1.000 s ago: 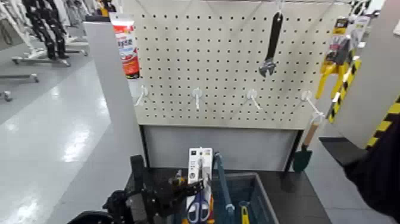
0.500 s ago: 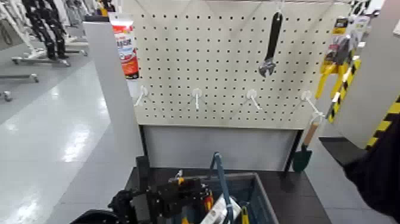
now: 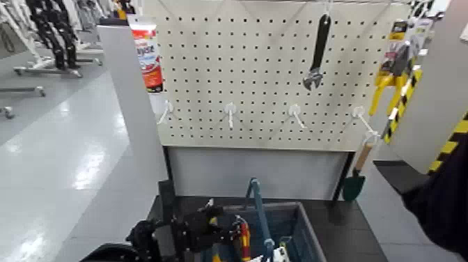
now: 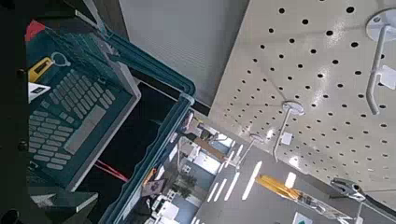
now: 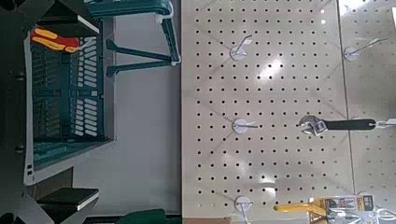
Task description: Put the blue scissors into the crate.
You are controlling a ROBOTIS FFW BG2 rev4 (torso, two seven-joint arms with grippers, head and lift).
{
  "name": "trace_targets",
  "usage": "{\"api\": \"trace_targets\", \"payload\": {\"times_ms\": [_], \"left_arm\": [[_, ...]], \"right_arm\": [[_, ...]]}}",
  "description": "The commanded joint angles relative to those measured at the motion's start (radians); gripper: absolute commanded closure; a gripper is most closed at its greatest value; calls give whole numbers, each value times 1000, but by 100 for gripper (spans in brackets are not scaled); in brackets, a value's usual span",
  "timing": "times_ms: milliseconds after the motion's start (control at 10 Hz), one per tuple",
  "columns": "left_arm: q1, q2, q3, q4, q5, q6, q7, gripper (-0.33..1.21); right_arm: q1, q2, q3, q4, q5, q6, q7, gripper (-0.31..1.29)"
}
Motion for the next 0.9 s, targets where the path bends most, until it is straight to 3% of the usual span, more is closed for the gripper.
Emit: {"api": "trace_targets", "payload": {"times_ms": [100, 200, 400, 500, 900], "left_arm": [[3, 0, 6, -24, -18, -38, 3, 1], [15, 0, 24, -56, -30, -78, 23, 4], [75, 11, 105, -189, -236, -93, 75, 7], [113, 20, 118, -202, -243, -125, 113, 9], [317, -14, 187, -220, -280, -354, 324, 11]], "right_arm": [[2, 0, -1, -1, 0, -3, 0, 10], [3, 0, -3, -1, 0, -4, 0, 10], [5, 0, -5, -2, 0, -6, -2, 10], [6, 0, -3, -2, 0, -6, -2, 10], [9, -2, -1, -1, -6, -4, -2, 10]]}}
